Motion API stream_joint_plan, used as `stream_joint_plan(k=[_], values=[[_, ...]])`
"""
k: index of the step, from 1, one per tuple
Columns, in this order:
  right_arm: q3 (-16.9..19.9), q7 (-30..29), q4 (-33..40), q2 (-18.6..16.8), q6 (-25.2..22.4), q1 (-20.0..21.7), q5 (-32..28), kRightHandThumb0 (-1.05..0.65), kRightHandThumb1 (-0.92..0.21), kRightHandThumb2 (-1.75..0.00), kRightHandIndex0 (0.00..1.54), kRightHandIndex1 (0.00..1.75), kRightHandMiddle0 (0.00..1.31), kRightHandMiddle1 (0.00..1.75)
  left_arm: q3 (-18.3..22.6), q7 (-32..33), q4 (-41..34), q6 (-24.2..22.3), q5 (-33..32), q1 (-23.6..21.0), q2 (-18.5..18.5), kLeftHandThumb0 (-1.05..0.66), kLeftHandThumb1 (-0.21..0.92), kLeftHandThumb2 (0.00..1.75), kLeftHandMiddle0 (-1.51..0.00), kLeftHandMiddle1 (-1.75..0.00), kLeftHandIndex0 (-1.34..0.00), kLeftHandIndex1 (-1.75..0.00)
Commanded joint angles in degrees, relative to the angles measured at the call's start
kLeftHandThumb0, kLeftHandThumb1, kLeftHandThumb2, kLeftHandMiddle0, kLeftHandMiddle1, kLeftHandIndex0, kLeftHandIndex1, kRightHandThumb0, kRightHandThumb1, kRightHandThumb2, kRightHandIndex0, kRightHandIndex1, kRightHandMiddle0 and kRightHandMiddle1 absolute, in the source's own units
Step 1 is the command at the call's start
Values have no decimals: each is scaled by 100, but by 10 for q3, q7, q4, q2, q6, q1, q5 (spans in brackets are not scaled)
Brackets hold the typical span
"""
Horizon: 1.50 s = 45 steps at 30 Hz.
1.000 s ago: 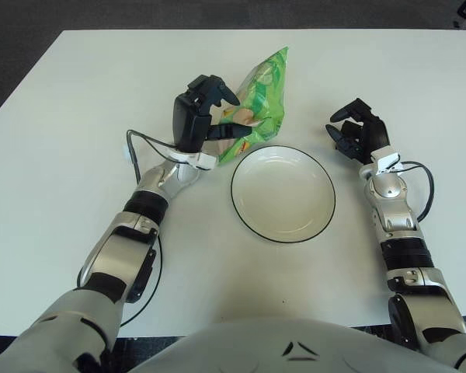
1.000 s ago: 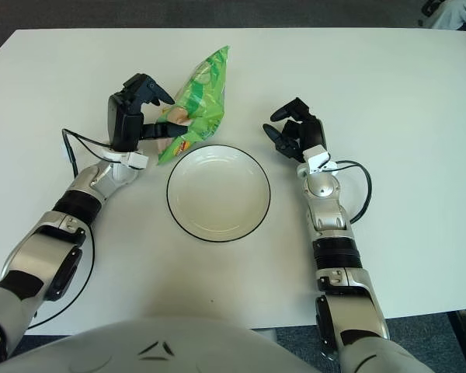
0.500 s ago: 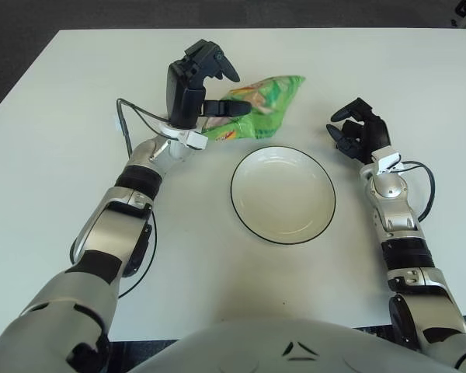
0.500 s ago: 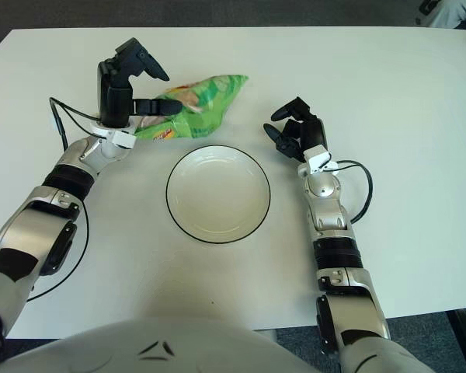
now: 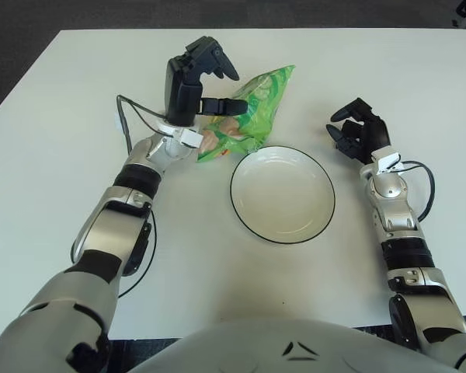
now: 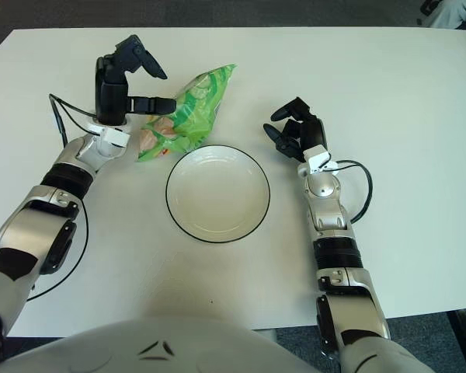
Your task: Put the snack into the plate.
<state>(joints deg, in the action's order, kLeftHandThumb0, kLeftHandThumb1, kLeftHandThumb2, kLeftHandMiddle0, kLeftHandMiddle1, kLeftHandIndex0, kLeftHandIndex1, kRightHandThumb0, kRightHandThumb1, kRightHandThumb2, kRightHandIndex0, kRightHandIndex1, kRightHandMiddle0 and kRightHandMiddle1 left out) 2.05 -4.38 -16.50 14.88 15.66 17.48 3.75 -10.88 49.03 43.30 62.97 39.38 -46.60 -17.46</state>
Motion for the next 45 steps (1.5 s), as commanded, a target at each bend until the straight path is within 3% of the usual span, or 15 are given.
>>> stream_joint_plan(k=[1,13,18,20,21,22,24,26,28,31,34,37,41,43,45], values=[[-20,2,-77,-35,-18,-108,12,-36,-92,-28,85,173,46,149,14,0,-10,-3,-6,-6,2,9,60,70,-91,-175,-69,-175],[-21,4,-79,-33,-17,-108,12,-36,-92,-29,84,173,46,149,26,-7,-27,-8,-10,-3,4,9,60,70,-90,-175,-68,-175],[-21,5,-80,-32,-16,-107,12,-36,-92,-29,84,173,46,149,10,-111,-33,-31,-63,4,-4,9,60,71,-86,-175,-64,-175],[-21,5,-81,-32,-16,-107,12,-36,-92,-29,84,173,45,149,9,-151,-50,-59,-75,12,-7,9,60,71,-81,-175,-59,-175],[-21,5,-81,-32,-16,-107,12,-36,-92,-29,84,173,45,149,7,-196,-81,-97,-96,29,-9,9,60,71,-80,-175,-58,-175],[-21,5,-82,-32,-15,-107,12,-36,-92,-29,84,173,45,149,6,-255,-132,-156,-128,55,-11,6,57,83,-69,-175,-51,-168],[-21,5,-83,-31,-15,-107,12,-36,-92,-29,84,173,45,149,10,-336,-225,-261,-163,98,-9,3,62,77,-59,-167,-46,-155],[-22,5,-83,-31,-15,-107,12,-36,-92,-29,84,173,45,149,16,-379,-298,-345,-165,125,-3,1,75,54,-55,-158,-43,-143],[-22,5,-83,-30,-15,-107,13,-36,-92,-29,84,173,45,149,21,-402,-342,-399,-155,139,2,0,85,37,-54,-150,-40,-136],[-23,5,-83,-30,-15,-107,13,-36,-92,-29,84,173,45,149,24,-420,-377,-447,-140,148,8,-25,90,30,-44,-140,-44,-143],[-24,4,-84,-29,-14,-107,13,-36,-92,-29,84,173,46,149,21,-439,-403,-490,-120,150,13,-33,91,29,-36,-128,-44,-147],[-25,4,-86,-28,-13,-107,14,-36,-92,-29,84,173,46,149,16,-464,-423,-521,-108,150,10,-56,92,24,-33,-107,-35,-108],[-26,2,-86,-28,-11,-107,15,-36,-92,-29,84,173,46,149,4,-517,-439,-544,-100,142,-14,-68,92,25,-36,-74,-33,-74],[-27,1,-87,-28,-10,-107,16,-36,-92,-29,84,173,46,149,-1,-546,-441,-550,-102,136,-26,-73,92,29,-41,-48,-34,-54],[-28,0,-88,-27,-10,-107,16,-36,-92,-29,84,173,46,149,-6,-586,-444,-563,-109,129,-40,-76,92,33,-43,-33,-34,-45]])
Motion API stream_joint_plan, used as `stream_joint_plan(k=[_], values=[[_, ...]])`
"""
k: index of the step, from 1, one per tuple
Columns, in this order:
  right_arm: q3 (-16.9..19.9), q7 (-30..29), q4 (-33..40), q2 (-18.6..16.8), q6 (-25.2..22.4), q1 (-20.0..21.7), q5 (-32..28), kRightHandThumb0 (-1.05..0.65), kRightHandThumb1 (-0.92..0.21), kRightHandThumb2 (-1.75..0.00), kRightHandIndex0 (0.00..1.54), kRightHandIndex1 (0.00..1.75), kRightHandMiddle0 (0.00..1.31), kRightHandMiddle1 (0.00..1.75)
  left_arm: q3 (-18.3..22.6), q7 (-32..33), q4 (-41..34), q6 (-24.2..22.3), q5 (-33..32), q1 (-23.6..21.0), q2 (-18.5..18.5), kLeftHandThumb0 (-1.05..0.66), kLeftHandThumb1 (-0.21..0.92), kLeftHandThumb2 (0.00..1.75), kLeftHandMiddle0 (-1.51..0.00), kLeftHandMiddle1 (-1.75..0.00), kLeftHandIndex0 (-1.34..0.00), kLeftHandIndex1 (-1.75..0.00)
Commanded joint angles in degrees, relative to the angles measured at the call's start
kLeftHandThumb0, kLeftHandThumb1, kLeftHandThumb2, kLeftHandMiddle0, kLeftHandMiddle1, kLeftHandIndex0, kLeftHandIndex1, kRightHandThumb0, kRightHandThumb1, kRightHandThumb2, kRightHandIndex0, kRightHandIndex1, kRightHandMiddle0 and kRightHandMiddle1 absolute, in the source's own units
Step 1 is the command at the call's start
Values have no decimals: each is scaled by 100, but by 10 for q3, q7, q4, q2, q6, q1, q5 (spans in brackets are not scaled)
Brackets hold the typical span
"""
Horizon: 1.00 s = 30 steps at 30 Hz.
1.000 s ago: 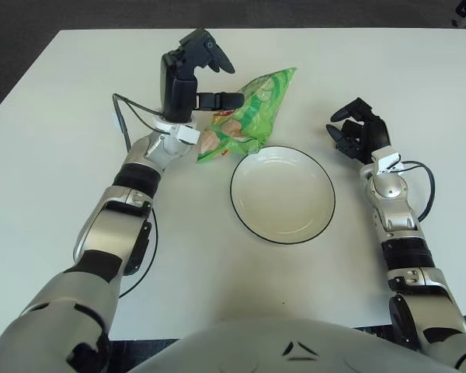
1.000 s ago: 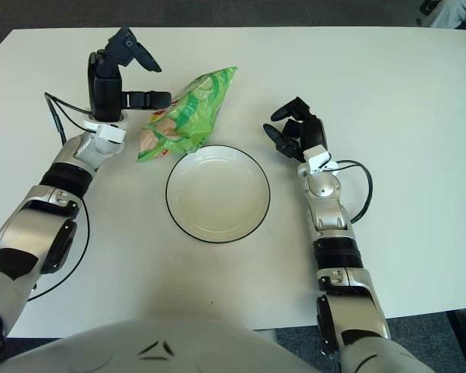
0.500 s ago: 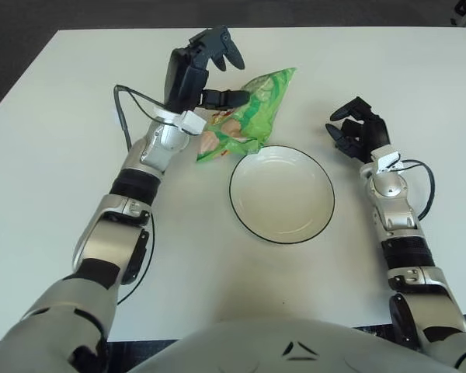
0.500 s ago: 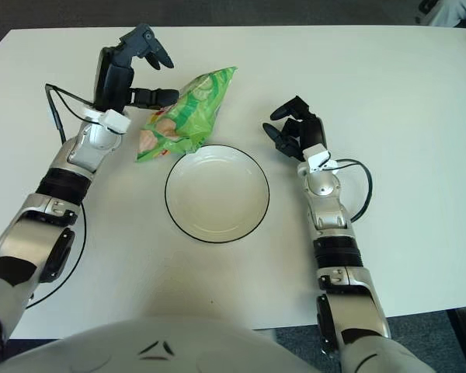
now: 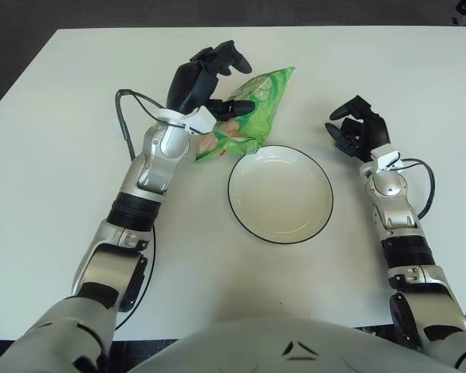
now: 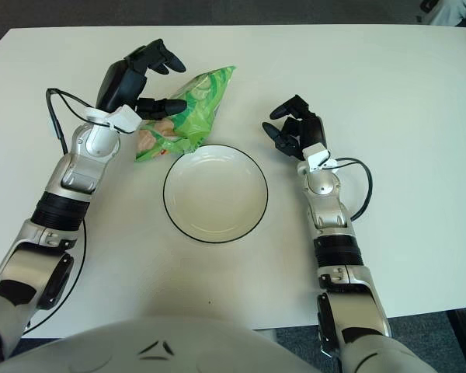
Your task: Put the snack into the plate.
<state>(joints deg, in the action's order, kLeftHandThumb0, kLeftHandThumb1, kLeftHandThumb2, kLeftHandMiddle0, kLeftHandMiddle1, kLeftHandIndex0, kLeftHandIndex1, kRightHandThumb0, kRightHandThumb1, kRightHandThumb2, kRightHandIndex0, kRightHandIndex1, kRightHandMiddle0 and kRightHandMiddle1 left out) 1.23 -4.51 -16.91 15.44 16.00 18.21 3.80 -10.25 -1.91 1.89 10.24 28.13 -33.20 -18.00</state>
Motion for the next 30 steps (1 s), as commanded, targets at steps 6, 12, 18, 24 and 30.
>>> stream_joint_plan(k=[6,12,18,24,30], values=[[-22,-1,-82,-33,-14,-115,18,-36,-92,-29,84,173,46,149,-13,-192,-21,-57,-42,-35,-70,-82,92,41,-41,-9,-34,-30],[-24,-4,-79,-31,-16,-116,20,-36,-92,-29,84,173,45,149,-17,-228,8,-35,-52,-54,-86,-85,92,45,-33,-1,-29,-23],[-25,-6,-79,-31,-15,-116,21,-36,-92,-29,84,173,45,149,-21,-228,24,-22,-49,-55,-87,-89,92,51,-31,0,-26,-18],[-26,-7,-81,-30,-14,-115,22,-36,-92,-29,84,173,45,149,-26,-225,24,-22,-41,-52,-86,-91,92,53,-30,0,-26,-15],[-26,-7,-82,-29,-14,-115,21,-37,-92,-29,84,173,45,149,-34,-220,19,-30,-25,-48,-86,-93,92,54,-26,0,-25,-13]])
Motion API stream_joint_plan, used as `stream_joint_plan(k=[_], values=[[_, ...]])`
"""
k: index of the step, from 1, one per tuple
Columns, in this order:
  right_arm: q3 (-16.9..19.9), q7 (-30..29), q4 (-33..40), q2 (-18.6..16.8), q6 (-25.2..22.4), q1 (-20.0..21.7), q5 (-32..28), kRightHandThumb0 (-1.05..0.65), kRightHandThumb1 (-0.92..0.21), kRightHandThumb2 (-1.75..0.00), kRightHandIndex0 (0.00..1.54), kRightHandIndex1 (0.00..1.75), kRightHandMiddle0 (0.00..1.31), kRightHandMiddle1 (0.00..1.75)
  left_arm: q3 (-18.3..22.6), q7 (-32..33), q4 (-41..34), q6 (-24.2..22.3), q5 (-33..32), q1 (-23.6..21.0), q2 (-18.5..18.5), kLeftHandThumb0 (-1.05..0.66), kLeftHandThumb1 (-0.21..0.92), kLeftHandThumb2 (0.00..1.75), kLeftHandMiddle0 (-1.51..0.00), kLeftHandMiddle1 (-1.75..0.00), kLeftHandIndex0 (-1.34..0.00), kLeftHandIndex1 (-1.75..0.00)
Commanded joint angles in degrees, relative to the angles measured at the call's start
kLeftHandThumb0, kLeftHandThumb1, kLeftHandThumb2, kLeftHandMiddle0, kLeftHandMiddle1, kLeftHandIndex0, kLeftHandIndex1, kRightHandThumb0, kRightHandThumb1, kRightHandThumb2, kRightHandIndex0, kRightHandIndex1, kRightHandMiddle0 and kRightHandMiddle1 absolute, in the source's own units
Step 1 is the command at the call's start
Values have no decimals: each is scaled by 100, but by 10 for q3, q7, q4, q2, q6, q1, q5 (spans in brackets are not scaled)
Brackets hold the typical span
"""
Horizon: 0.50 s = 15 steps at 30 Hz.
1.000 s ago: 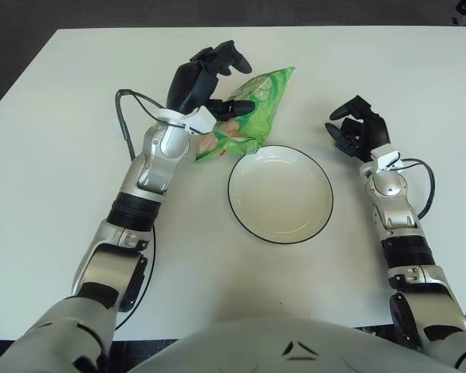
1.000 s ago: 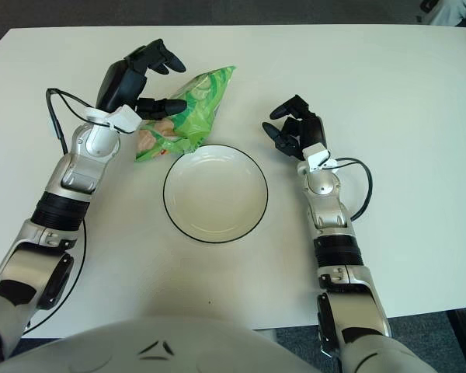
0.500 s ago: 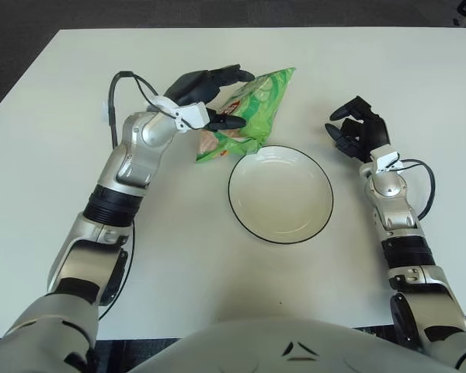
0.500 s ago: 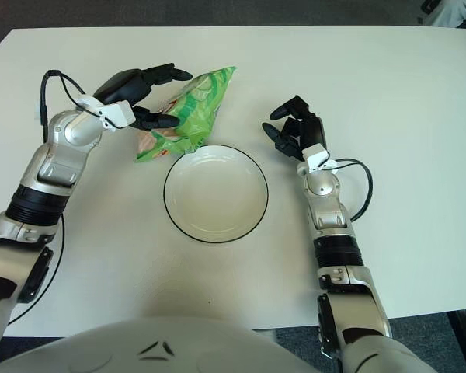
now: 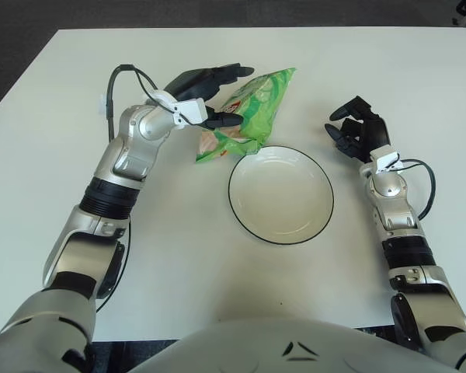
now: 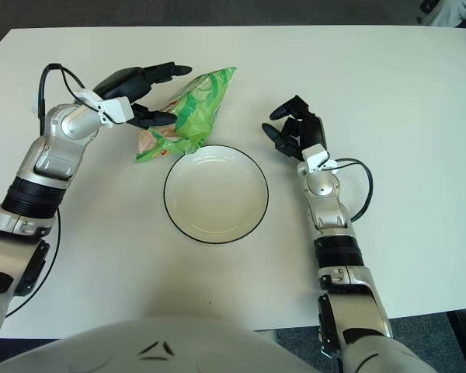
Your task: Put the snack into the plate.
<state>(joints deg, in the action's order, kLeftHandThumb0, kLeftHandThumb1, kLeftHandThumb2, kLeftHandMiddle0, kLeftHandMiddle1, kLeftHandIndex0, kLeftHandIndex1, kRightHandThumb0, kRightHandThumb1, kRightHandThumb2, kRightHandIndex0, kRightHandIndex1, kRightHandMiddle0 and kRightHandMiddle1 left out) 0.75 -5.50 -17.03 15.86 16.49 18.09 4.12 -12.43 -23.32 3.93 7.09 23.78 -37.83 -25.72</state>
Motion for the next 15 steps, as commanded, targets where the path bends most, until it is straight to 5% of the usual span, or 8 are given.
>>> stream_joint_plan(k=[1,15], values=[[-22,2,-81,-32,-19,-114,18,-37,-92,-29,84,173,45,149,-14,-5,-1,2,21,-2,-9,-93,92,55,-25,0,-25,-13],[-23,1,-81,-31,-19,-114,22,-37,-92,-29,83,173,45,150,-34,50,46,7,74,0,13,-97,92,56,-20,0,-24,-10]])
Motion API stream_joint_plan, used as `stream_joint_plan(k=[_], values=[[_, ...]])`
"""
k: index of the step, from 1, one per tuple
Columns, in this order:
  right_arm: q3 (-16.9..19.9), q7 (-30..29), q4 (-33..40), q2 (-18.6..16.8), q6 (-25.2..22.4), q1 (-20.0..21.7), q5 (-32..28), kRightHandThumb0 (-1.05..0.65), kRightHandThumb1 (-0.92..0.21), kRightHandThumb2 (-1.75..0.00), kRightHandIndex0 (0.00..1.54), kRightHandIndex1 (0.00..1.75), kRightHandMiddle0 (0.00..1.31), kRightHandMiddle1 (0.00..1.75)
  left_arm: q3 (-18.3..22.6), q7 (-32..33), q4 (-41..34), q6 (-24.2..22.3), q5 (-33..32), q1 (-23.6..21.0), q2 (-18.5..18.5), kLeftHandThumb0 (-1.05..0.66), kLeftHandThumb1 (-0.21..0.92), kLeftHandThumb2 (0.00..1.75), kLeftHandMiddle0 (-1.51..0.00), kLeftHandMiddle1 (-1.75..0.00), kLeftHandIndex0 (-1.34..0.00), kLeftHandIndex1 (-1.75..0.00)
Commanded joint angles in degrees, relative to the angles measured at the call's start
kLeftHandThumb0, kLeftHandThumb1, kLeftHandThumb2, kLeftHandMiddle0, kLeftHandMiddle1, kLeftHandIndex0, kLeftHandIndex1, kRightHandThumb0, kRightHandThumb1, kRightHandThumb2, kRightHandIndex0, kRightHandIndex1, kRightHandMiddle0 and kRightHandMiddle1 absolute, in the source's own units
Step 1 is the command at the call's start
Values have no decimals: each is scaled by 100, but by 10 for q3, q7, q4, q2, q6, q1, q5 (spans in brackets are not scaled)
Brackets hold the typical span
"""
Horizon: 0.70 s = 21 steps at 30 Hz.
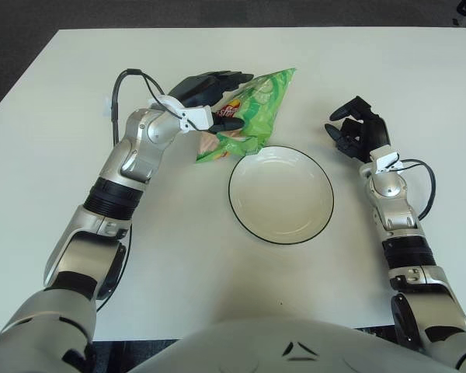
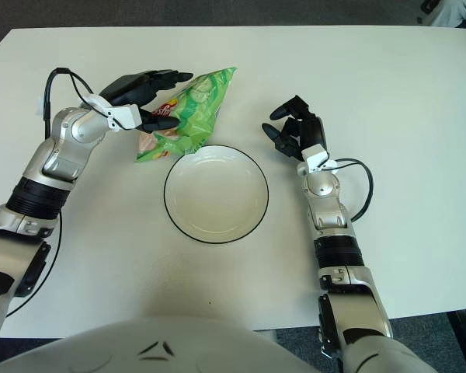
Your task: Put the snack into the plate.
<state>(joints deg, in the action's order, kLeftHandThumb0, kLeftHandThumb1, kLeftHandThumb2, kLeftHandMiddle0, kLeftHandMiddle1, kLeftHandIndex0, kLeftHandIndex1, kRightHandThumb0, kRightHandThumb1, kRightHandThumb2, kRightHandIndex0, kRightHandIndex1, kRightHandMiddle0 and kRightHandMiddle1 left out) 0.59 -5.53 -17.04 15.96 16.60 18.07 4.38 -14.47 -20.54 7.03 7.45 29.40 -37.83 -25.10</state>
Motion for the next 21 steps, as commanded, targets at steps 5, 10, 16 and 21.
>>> stream_joint_plan(k=[5,10,16,21], values=[[-22,1,-81,-32,-19,-114,22,-37,-92,-29,83,174,45,150,-19,27,29,0,13,4,26,-98,92,55,-16,0,-23,-8],[-21,1,-79,-33,-18,-115,24,-36,-92,-29,82,174,45,150,-26,25,42,9,11,4,32,-99,92,54,-13,0,-22,-7],[-22,1,-75,-33,-18,-117,25,-36,-92,-29,82,175,45,150,-37,26,60,19,15,1,34,-99,92,54,-12,0,-21,-6],[-22,2,-74,-33,-17,-118,25,-36,-92,-29,82,175,45,150,-43,27,63,21,25,-1,33,-102,92,57,-12,0,-21,-6]])
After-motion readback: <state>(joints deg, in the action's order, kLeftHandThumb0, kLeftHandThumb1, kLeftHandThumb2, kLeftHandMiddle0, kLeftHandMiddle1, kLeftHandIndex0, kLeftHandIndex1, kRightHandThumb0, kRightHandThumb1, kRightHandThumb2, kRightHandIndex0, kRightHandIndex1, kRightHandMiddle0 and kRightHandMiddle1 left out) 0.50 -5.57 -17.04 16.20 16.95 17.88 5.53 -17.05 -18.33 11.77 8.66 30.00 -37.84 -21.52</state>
